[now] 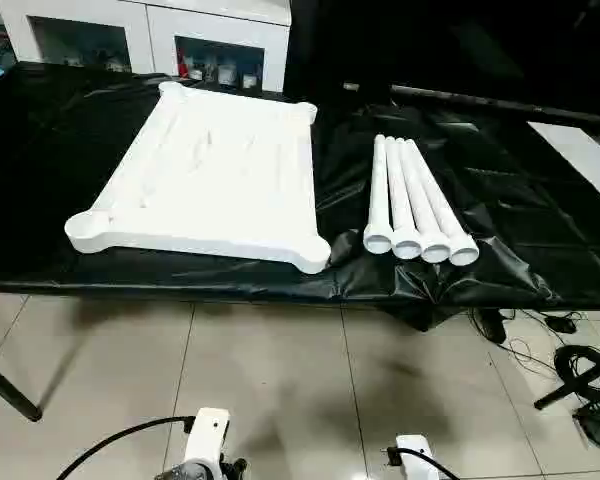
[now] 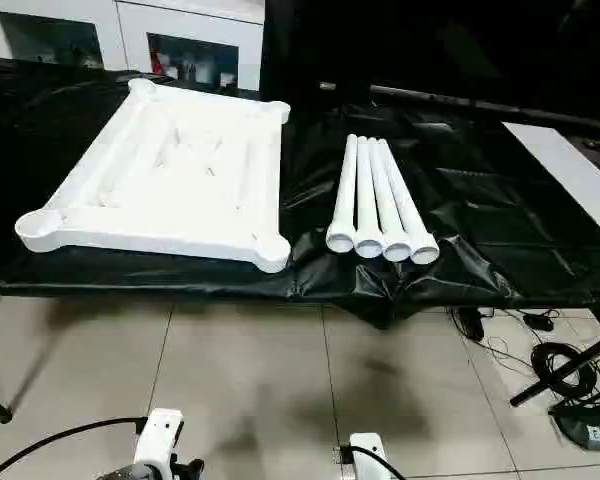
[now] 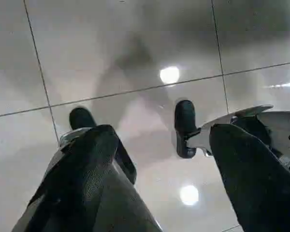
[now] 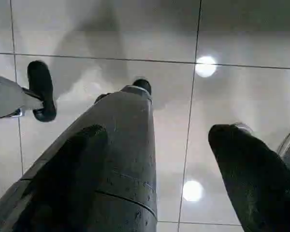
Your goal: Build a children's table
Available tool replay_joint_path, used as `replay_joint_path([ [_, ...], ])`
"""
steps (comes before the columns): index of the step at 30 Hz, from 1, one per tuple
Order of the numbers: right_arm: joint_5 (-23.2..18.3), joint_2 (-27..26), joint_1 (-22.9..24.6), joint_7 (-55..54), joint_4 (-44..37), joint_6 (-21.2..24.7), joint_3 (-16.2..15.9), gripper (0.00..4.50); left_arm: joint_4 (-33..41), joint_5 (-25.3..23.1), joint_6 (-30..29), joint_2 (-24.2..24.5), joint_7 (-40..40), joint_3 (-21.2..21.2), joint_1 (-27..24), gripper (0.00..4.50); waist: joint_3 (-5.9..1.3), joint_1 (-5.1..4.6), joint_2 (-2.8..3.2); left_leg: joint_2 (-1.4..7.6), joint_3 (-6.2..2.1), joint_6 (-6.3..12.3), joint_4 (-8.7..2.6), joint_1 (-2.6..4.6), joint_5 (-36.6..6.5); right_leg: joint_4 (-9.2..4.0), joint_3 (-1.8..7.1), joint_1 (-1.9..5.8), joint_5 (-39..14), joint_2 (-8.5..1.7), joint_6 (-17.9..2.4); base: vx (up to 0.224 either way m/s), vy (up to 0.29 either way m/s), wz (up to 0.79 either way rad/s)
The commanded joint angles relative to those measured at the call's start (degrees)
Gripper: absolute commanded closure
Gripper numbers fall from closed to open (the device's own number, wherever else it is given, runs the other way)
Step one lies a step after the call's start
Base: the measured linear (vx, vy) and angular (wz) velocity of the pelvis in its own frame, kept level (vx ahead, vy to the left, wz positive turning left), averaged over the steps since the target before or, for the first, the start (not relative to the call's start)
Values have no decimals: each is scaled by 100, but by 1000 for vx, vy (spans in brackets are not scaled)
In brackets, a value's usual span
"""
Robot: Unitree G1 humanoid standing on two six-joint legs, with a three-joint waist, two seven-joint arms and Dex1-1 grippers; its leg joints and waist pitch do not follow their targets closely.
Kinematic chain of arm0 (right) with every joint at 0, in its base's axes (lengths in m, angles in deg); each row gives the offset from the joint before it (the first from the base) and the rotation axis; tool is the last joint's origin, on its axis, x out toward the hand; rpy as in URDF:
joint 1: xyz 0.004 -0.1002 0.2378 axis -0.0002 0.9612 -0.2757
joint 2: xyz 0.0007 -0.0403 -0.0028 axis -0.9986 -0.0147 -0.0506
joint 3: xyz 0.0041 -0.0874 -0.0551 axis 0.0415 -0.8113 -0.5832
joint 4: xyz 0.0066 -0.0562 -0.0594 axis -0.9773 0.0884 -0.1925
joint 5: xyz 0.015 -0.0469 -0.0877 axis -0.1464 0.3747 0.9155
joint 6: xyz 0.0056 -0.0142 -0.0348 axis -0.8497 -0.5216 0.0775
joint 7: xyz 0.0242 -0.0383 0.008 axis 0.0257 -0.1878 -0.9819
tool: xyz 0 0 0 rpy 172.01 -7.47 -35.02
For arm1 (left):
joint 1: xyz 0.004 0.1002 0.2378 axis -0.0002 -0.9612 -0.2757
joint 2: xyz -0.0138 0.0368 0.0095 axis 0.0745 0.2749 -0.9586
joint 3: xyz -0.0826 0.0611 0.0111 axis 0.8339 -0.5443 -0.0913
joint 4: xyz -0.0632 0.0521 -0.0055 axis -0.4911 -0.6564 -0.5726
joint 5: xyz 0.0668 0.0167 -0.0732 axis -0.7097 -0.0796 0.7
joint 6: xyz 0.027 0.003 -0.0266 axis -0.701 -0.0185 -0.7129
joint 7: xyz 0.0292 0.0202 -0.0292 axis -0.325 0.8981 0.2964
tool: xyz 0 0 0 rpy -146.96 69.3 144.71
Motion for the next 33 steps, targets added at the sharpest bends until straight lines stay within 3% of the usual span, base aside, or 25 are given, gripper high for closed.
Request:
replay_joint_path([
  [1, -248, 321, -1571, -328, 816, 487, 802, 80, -1303, -188, -358, 384, -233, 303, 1434, 90, -81, 29, 80, 290, -94, 50, -440, 39, -1876, -542, 317, 60, -1283, -540, -923, 0, 0, 0],
  [2, -211, 341, -1295, -294, 748, 369, 745, 80, -1275, -214, -327, 330, -277, 266, 1365, 90, -21, 61, 995, 183, -179, -225, -466, 141, -2479, -491, 331, -74, -1616, -511, -953, 0, 0, 0],
  [3, -188, 353, -1121, -272, 706, 295, 709, 80, -1258, -231, -307, 296, -304, 243, 1322, 90, -172, -151, 282, 246, -128, -242, -425, 158, -2385, -606, 294, 31, -1285, -418, -893, -74, 20, -10],
  [4, -150, 374, -778, -234, 618, 139, 647, 80, -1221, -275, -254, 231, -367, 187, 1235, 90, -193, -29, 276, 246, -149, -168, -415, -54, -1255, -386, 218, 233, -104, -488, -1001, -96, 37, -17],
  [5, -127, 386, -519, -203, 549, 10, 605, 80, -1191, -312, -199, 185, -434, 145, 1172, 90, -151, -34, 270, 236, -110, -29, -387, -21, -1174, -398, 233, 166, 30, -500, -1075, -96, 37, -17],
  [6, -122, 385, -429, -198, 523, -39, 594, 80, -1179, -328, -161, 174, -487, 132, 1152, 90, -46, 31, 335, 220, -49, 158, -388, 24, -1423, -510, 254, 79, -430, -536, -1159, 0, 0, 0],
  [7, -116, 366, -417, -217, 517, -57, 586, 80, -1177, -348, -129, 192, -527, 122, 1157, 90, -30, 58, 314, 208, -15, 180, -363, 88, -1741, -584, 267, 43, -1016, -554, -1141, 0, 0, 0],
  [8, -112, 358, -411, -222, 513, -69, 581, 80, -1177, -363, -120, 199, -533, 109, 1158, 90, -47, 102, 309, 201, -45, 143, -359, 127, -1974, -625, 280, 63, -1860, -609, -1045, 0, 0, 0],
  [9, -111, 357, -410, -223, 512, -71, 581, 80, -1177, -366, -118, 200, -534, 107, 1158, 90, -91, 108, 311, 210, -63, 134, -369, 84, -1854, -610, 286, 117, -1908, -612, -996, 59, -14, 1],
  [10, -100, 336, -392, -229, 505, -103, 573, 80, -1179, -343, -79, 205, -523, 135, 1154, 90, -218, 132, 310, 238, -82, 209, -346, -8, -1078, -460, 293, 218, -850, -583, -992, 53, -14, -7],
  [11, -92, 317, -393, -218, 530, -154, 597, 80, -1211, -333, -45, 208, -525, 162, 1161, 90, -237, 112, 321, 238, -94, 248, -337, -39, -779, -379, 269, 226, -338, -547, -1049, 53, -14, -7],
  [12, -88, 313, -397, -215, 541, -166, 605, 80, -1223, -331, -37, 209, -526, 167, 1165, 90, -194, 108, 375, 260, -62, 342, -321, 0, -656, -377, 253, 132, 238, -513, -1230, 0, 0, 0],
  [13, -31, 302, -434, -208, 612, -214, 637, 80, -1317, -321, 32, 196, -514, 231, 1221, 90, -191, 105, 365, 268, -48, 383, -308, 25, -710, -375, 253, 116, 380, -520, -1319, 0, 0, 0],
  [14, 51, 283, -455, -213, 663, -362, 670, 80, -1417, -322, 174, 189, -552, 314, 1287, 90, -168, 101, 375, 263, -47, 384, -336, 7, -852, -378, 239, 134, 355, -526, -1415, 0, 0, 0],
  [15, 47, 270, -426, -201, 633, -457, 701, 80, -1414, -303, 298, 186, -556, 375, 1300, 72, -140, 95, 346, 254, -35, 338, -349, 20, -1161, -437, 244, 118, -17, -536, -1393, 0, 0, 0],
  [19, 45, 230, -297, -127, 505, -1141, 728, 44, -1215, -138, 840, 241, -475, 591, 1317, 46, -84, 121, 331, 258, -55, 170, -386, 72, -1827, -560, 264, 75, -1353, -581, -1171, 0, 0, 0],
  [20, 74, 204, -544, -118, 439, -1052, 688, 42, -1140, -141, 985, 271, -450, 595, 1322, 35, -89, 124, 335, 274, -78, 132, -406, 83, -1893, -570, 271, 65, -1552, -573, -1081, 0, 0, 0],
  [22, 134, 186, -814, -133, 375, -968, 619, 18, -1053, -145, 1088, 301, -412, 593, 1321, 18, -110, 94, 332, 271, -93, 114, -425, 22, -1705, -512, 264, 113, -1354, -558, -1073, 0, 0, 0],
  [24, 334, 211, -1124, -48, 195, -1030, 429, 7, -620, -222, 1445, 393, -186, 480, 1202, 10, -108, 64, 332, 273, -87, 111, -425, 13, -1568, -500, 255, 112, -1206, -556, -1081, 0, 0, 0],
  [26, 414, 281, -1036, 123, -121, -1305, 348, 2, -110, -265, 1765, 457, 67, 385, 942, 4, -108, 77, 328, 286, -60, 158, -392, 41, -1520, -504, 277, 84, -1029, -579, -1125, 0, 0, 0],
  [27, 417, 316, -973, 177, -313, -1420, 346, 2, 81, -249, 1850, 470, 131, 390, 835, 4, -130, 94, 321, 293, -58, 192, -379, 23, -1347, -457, 279, 123, -731, -579, -1157, 0, 0, 0],
  [28, 377, 341, -890, 256, -542, -1524, 382, 2, 306, -238, 1943, 477, 204, 407, 713, 4, -136, 109, 311, 291, -34, 254, -359, 47, -1236, -430, 280, 105, -414, -549, -1176, 0, 0, 0],
  [29, 326, 401, -710, 383, -1039, -1603, 393, 2, 860, -167, 1916, 481, 335, 424, 495, 4, -142, 104, 303, 281, -30, 282, -353, 39, -1158, -402, 276, 116, -257, -529, -1193, 0, 0, 0],
  [32, 294, 459, -526, 496, -1546, -1626, 365, 2, 1476, -63, 1772, 479, 433, 419, 301, 4, -181, 174, 287, 270, -3, 430, -304, 47, -730, -316, 267, 146, 487, -493, -1279, 0, 0, 0],
  [33, 242, 534, -247, 614, -2364, -1487, 322, 2, 2321, -12, 1570, 506, 500, 316, 69, 4, -179, 198, 264, 285, -5, 490, -298, 29, -615, -294, 265, 164, 725, -495, -1298, 0, 0, 0],
])
